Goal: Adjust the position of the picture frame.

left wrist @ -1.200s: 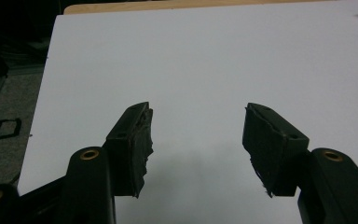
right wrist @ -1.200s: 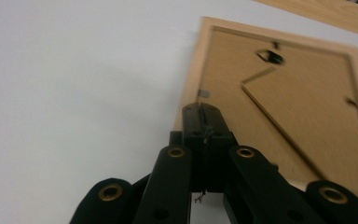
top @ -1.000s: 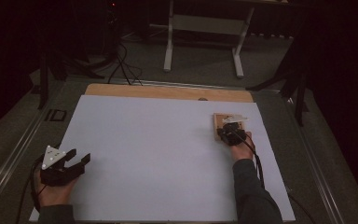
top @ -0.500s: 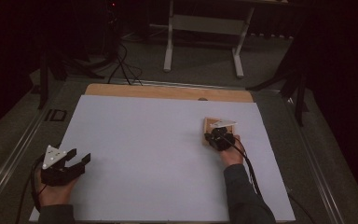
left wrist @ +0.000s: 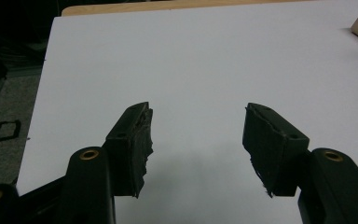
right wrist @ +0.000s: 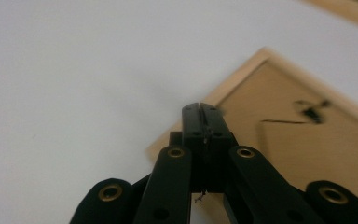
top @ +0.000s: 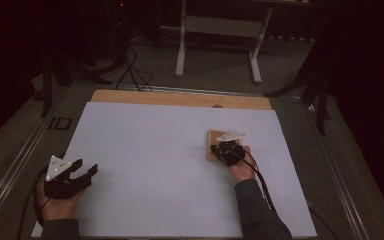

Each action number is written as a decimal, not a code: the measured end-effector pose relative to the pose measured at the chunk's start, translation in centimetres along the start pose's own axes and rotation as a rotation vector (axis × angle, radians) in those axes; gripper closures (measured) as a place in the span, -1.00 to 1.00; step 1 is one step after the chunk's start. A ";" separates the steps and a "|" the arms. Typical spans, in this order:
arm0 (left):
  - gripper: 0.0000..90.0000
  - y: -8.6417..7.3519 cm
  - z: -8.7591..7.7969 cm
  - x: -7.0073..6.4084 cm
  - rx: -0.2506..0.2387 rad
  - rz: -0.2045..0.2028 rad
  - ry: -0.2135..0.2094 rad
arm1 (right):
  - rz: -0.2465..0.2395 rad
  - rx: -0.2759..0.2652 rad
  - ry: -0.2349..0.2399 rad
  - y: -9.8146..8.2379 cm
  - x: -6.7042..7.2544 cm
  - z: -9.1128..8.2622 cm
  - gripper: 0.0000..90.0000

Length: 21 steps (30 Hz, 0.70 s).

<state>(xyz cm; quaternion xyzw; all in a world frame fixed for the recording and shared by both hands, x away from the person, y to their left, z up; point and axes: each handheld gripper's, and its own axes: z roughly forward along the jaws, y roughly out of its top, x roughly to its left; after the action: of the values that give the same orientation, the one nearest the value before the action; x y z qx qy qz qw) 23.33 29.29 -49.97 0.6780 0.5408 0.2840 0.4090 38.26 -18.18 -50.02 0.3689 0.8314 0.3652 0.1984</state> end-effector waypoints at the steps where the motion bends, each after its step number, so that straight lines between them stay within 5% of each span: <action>1: -0.07 0.0 0.0 0.0 0.000 0.000 0.000 | 0.006 -0.010 -0.013 0.1 -0.4 -0.4 1.00; 12: -0.07 0.0 0.1 0.0 0.004 0.002 0.000 | 0.105 0.021 -0.146 -1.3 -6.3 -2.0 1.00; 21: -0.07 0.0 0.0 0.0 -0.001 -0.001 0.002 | 0.124 0.046 -0.125 -2.7 -6.4 -1.4 1.00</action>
<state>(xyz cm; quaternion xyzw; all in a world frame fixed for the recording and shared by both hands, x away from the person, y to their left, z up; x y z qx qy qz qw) 23.29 29.31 -49.96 0.6774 0.5412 0.2846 0.4089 40.25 -24.93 -50.76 0.4464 0.8011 0.3337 0.2182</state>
